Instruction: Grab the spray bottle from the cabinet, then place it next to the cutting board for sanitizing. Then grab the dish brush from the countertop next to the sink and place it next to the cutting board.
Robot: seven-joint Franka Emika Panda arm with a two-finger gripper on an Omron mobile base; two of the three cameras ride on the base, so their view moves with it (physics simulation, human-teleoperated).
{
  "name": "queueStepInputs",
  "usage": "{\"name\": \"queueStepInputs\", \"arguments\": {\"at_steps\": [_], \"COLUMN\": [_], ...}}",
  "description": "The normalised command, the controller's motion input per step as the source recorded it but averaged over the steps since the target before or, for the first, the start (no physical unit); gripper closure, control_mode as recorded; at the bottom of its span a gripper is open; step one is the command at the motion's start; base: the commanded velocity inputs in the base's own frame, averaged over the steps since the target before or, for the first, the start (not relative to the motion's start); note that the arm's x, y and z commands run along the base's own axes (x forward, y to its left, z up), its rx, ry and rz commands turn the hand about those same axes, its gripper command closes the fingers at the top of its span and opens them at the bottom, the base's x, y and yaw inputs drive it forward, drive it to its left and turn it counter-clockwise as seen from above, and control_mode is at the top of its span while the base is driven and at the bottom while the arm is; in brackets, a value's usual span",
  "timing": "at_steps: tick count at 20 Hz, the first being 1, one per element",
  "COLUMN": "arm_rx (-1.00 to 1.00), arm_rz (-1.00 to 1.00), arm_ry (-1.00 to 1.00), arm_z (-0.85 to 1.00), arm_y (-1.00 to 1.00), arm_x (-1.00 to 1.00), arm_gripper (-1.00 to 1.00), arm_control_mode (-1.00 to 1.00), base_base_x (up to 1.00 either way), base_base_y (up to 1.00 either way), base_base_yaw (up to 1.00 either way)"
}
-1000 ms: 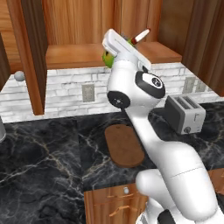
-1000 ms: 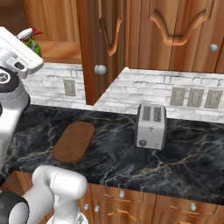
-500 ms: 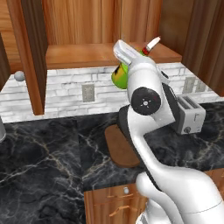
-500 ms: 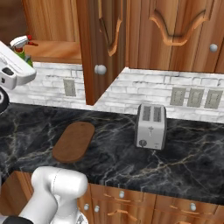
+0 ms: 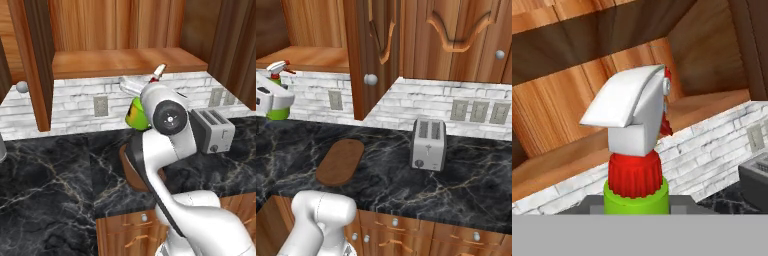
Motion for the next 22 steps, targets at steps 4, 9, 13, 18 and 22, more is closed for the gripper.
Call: {"name": "queueStepInputs", "arguments": {"at_steps": [4, 9, 13, 18, 22], "arm_rx": [-0.33, -0.21, -0.20, -0.19, 0.00], "arm_rz": [0.11, 0.11, 0.10, 0.08, 0.08], "arm_ry": [0.23, 0.23, 0.14, 0.08, 0.15], "arm_z": [-0.81, -0.90, -0.86, -0.71, -0.67], "arm_y": [0.16, 0.18, 0.38, 0.27, 0.28], "arm_x": [0.20, 0.33, 0.47, 0.50, 0.73], "arm_gripper": [1.00, 1.00, 1.00, 1.00, 1.00], "arm_control_mode": [-1.00, -1.00, -1.00, -1.00, -1.00], "base_base_x": [0.00, 0.00, 0.00, 0.00, 0.00], "base_base_y": [0.00, 0.00, 0.00, 0.00, 0.00], "base_base_yaw": [0.00, 0.00, 0.00, 0.00, 0.00]}}
